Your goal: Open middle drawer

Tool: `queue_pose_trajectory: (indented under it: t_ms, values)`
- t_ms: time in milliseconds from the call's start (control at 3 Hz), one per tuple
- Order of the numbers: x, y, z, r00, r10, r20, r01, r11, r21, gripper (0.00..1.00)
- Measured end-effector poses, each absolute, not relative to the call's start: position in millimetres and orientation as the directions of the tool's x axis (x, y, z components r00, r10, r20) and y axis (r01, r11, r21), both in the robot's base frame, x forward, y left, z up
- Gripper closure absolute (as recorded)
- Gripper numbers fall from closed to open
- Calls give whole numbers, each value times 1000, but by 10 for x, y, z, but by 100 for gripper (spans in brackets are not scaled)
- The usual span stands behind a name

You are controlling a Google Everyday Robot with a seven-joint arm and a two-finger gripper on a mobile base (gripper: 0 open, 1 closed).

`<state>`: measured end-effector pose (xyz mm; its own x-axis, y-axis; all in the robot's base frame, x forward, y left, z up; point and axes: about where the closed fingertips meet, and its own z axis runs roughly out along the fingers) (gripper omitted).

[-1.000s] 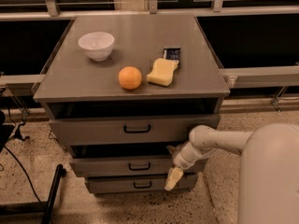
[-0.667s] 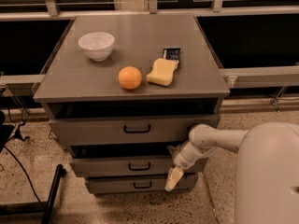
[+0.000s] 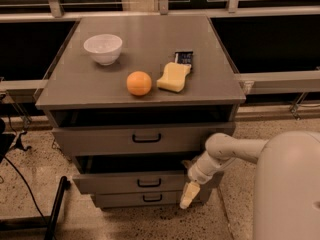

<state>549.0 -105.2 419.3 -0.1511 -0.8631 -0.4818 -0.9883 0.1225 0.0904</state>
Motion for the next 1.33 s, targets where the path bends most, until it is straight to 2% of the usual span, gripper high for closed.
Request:
queue_pose_trajectory:
  t_ms: [1333]
  values:
    - [5021,-1358,4439,-226,-879,-419,-968,156,196,0]
